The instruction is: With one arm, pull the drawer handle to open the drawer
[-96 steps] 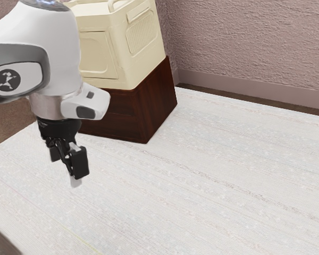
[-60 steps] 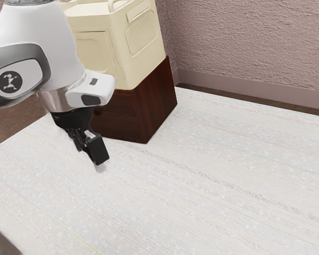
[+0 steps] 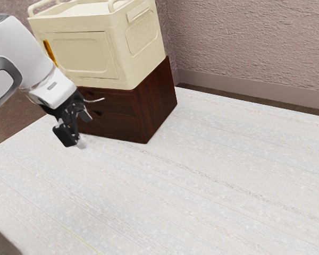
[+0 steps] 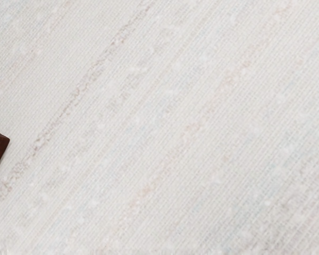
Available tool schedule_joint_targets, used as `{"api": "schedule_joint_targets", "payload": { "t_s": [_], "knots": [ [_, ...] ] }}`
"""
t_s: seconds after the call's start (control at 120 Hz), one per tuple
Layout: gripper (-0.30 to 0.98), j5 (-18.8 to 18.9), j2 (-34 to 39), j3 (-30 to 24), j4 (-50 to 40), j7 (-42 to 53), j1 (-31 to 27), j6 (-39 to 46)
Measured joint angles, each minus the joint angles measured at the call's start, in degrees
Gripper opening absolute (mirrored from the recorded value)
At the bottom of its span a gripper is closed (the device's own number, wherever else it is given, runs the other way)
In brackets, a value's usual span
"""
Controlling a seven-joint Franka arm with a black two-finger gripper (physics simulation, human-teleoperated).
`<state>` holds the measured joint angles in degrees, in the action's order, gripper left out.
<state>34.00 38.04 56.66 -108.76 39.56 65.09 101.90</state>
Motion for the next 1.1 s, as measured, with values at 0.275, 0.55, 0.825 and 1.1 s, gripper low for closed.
{"api": "schedule_joint_targets", "payload": {
  "t_s": [0.275, 0.55, 0.825, 1.1],
  "knots": [
    [0.69, 2.5, -0.7, 3.1, 0.1, 14.1, -4.3, 6.6],
    [0.69, 4.1, -2.3, 12.6, 4.3, 23.1, 3.0, 11.7],
    [0.69, 5.0, -3.4, 16.7, 5.0, 28.7, 4.1, 13.4],
    [0.69, 4.7, -6.4, 20.5, 6.0, 29.5, 5.8, 15.3]
  ]
}}
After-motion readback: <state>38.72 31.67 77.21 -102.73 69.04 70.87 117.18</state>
